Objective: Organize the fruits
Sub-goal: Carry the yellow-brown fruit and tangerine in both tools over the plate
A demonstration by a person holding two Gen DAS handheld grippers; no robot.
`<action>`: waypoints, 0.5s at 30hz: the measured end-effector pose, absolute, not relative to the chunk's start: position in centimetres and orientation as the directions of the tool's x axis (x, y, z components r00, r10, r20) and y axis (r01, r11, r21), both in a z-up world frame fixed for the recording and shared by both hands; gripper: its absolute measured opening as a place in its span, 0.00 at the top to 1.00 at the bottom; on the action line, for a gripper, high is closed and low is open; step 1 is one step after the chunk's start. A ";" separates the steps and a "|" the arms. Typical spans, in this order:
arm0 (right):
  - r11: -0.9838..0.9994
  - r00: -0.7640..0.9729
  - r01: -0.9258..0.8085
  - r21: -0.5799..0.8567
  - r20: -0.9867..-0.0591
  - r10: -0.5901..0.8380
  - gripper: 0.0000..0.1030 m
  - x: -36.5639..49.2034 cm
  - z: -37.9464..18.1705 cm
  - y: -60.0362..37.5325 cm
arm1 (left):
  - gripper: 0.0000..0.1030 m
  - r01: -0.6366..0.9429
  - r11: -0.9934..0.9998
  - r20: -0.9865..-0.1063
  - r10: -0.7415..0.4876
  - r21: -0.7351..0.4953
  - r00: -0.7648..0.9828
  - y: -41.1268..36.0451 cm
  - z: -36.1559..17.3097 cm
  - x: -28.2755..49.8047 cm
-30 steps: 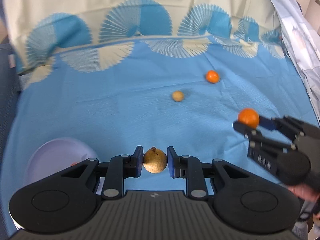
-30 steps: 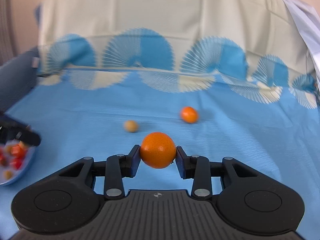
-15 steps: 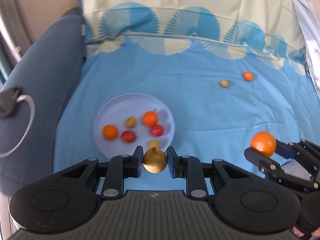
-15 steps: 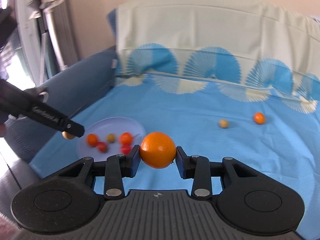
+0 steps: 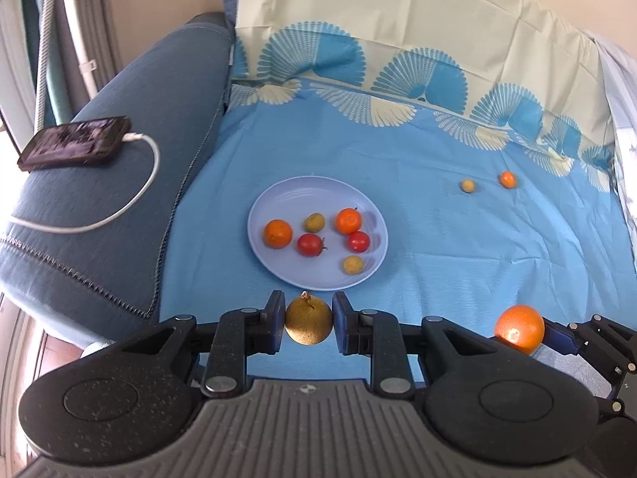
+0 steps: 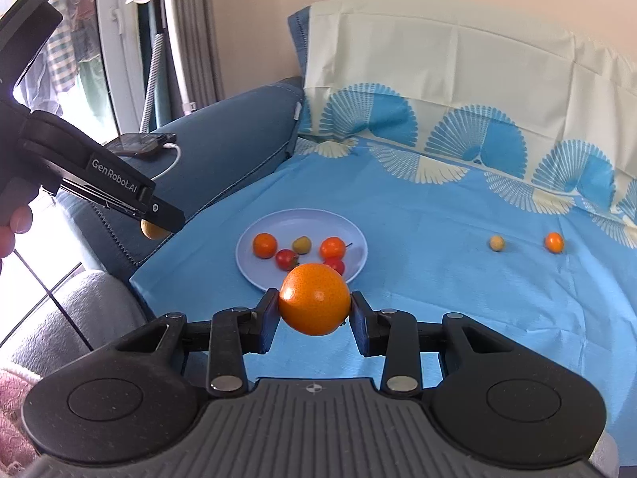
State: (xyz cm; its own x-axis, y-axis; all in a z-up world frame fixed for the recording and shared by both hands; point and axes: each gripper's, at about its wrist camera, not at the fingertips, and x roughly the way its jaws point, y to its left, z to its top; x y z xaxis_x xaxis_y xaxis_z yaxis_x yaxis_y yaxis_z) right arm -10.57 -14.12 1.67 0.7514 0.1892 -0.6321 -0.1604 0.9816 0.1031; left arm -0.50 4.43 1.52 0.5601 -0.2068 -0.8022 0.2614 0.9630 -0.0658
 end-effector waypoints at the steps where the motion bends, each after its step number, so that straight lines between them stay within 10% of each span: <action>1: 0.981 0.753 -0.165 0.098 -0.631 0.189 0.62 -10.7 1.8 -13.9 | 0.73 0.255 0.964 -0.802 -0.205 -0.068 0.561 4.8 1.5 -0.6; 15: 0.980 0.744 -0.188 0.063 -0.643 0.184 0.62 -10.3 2.2 -12.3 | 0.73 0.215 0.971 -0.795 -0.211 -0.104 0.568 7.3 1.5 -0.1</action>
